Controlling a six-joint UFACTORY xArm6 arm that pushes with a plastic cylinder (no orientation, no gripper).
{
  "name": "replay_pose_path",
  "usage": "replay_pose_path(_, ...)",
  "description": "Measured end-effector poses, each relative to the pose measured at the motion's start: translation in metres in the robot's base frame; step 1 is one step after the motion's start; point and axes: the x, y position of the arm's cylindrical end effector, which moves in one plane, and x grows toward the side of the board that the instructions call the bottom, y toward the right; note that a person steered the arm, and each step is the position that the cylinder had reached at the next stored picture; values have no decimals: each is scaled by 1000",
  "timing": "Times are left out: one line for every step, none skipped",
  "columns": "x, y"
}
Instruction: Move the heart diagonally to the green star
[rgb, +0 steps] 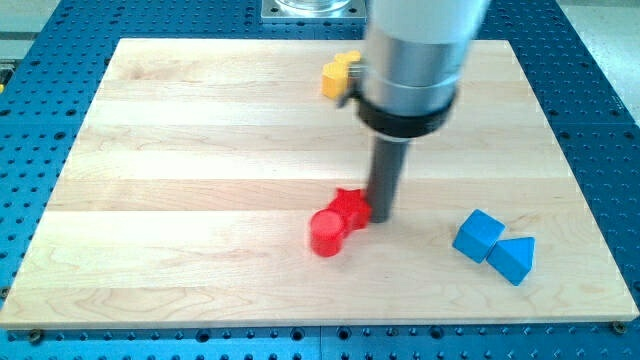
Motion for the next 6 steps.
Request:
replay_pose_path(-3,12)
replay_pose_path(-24,86)
replay_pose_path(-68,100)
replay_pose_path(-119,90)
replay_pose_path(-214,121)
replay_pose_path(-287,94)
